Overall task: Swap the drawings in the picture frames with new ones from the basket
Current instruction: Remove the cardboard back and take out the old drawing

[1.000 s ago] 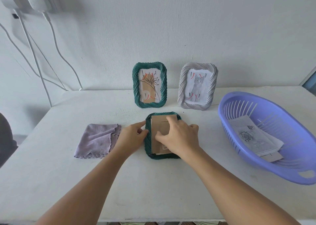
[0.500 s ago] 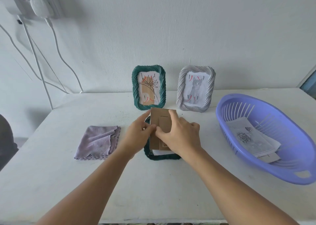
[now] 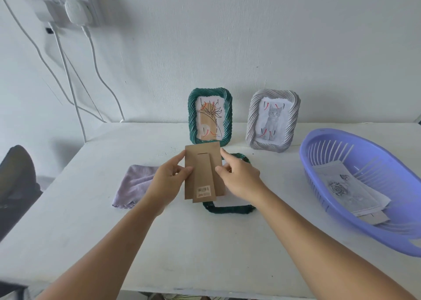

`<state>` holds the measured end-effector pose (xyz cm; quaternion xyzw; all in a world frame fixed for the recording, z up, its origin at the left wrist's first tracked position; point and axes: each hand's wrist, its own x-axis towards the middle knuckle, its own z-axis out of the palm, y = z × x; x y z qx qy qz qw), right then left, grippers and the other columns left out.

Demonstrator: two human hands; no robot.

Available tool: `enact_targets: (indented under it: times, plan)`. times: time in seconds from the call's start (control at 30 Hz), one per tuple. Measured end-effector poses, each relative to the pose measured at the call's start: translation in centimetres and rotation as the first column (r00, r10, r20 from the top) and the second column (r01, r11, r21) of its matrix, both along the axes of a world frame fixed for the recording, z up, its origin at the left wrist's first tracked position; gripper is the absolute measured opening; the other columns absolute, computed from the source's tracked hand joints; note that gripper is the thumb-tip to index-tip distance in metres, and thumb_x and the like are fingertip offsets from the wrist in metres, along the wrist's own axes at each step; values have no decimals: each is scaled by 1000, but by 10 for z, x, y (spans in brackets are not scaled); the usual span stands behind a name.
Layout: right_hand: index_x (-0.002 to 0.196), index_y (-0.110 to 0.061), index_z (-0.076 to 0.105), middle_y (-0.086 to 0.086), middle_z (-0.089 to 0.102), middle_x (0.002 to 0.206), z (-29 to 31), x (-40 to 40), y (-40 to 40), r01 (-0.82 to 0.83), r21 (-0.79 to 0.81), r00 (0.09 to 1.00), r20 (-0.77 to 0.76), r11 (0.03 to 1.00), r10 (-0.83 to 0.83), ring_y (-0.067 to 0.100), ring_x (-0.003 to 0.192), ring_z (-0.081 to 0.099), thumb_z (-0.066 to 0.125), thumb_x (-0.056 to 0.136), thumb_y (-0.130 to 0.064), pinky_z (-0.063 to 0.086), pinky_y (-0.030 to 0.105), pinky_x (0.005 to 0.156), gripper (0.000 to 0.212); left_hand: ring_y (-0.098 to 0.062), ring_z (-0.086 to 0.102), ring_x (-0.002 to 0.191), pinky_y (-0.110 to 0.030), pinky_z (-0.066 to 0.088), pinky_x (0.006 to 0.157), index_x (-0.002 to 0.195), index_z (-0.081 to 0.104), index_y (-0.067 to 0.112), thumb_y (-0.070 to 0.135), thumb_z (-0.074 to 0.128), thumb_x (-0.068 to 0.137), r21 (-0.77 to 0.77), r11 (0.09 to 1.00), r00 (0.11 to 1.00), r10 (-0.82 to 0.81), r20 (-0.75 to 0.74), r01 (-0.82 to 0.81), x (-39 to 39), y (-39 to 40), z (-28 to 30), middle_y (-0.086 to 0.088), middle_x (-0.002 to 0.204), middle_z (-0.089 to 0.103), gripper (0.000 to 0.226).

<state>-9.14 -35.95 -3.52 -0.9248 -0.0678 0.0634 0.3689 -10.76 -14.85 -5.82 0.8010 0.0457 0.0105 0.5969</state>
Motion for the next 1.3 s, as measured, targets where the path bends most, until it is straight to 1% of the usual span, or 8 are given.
enact_targets:
  times: [0.13, 0.3, 0.43, 0.7, 0.83, 0.9, 1.03, 1.3]
  plan:
    - [159, -37, 26, -14, 63, 97, -7, 5, 16, -77, -104, 997, -19, 992, 75, 14, 104, 58, 50, 101, -47, 34, 42, 104, 63, -8, 53, 58, -22, 37, 38, 148, 46, 40, 25, 63, 101, 82, 995, 996, 54, -70, -48, -9, 17, -2, 1, 78, 59, 52]
    - [155, -30, 30, -14, 62, 86, -10, 6, 43, -144, -147, 990, -21, 979, 143, 13, 92, 56, 53, 99, -44, 24, 38, 87, 62, -14, 55, 61, -30, 48, 52, 153, 43, 32, 26, 57, 104, 211, 977, 995, 58, -86, -38, -12, 38, 1, 2, 70, 60, 52]
    - [154, -24, 28, -10, 62, 87, -9, 6, 63, -193, -187, 981, -41, 963, 189, 18, 98, 57, 53, 99, -41, 24, 39, 87, 63, -20, 58, 64, -45, 53, 67, 155, 41, 27, 24, 55, 104, 288, 957, 994, 58, -98, -27, -14, 57, 3, 2, 65, 59, 53]
    - [161, -19, 15, 1, 67, 105, -12, 9, 89, -239, -326, 971, -69, 915, 229, 26, 110, 58, 53, 100, -38, 30, 44, 98, 74, -8, 57, 59, -14, 40, 51, 154, 41, 32, 26, 57, 103, 451, 892, 990, 94, -103, -37, -12, 77, 1, 8, 64, 61, 54]
    - [153, -19, 33, 2, 59, 120, -12, 11, 87, -249, -450, 964, -27, 857, 266, 26, 118, 52, 54, 99, -43, 31, 46, 97, 63, -6, 55, 59, -16, 35, 44, 139, 59, 28, 29, 60, 100, 609, 793, 995, 83, -59, -30, -9, 70, 2, 4, 68, 61, 40]
    - [144, -18, 45, 5, 55, 126, -11, 11, 87, -256, -499, 956, -3, 828, 294, 28, 123, 50, 56, 97, -44, 31, 47, 97, 54, -9, 55, 63, -22, 37, 49, 127, 68, 22, 28, 61, 97, 677, 736, 998, 62, -27, -28, -9, 66, 0, 8, 65, 56, 31]
    - [140, -22, 52, 7, 53, 129, -12, 7, 83, -262, -527, 949, 11, 808, 315, 30, 125, 48, 56, 98, -44, 30, 48, 99, 48, -24, 57, 103, -33, 41, 71, 118, 71, 24, 31, 63, 94, 731, 682, 998, 58, -37, -12, -6, 64, -2, -1, 87, 57, 26]
    - [140, -37, 51, -6, 59, 114, -9, 8, 31, -19, -335, 974, 205, 942, 93, 21, 111, 56, 56, 98, -44, 28, 43, 95, 43, -23, 62, 101, -34, 49, 88, 143, 57, 26, 31, 56, 97, 689, 722, 997, 26, 70, -67, 7, 32, 12, -2, 106, 67, 47]
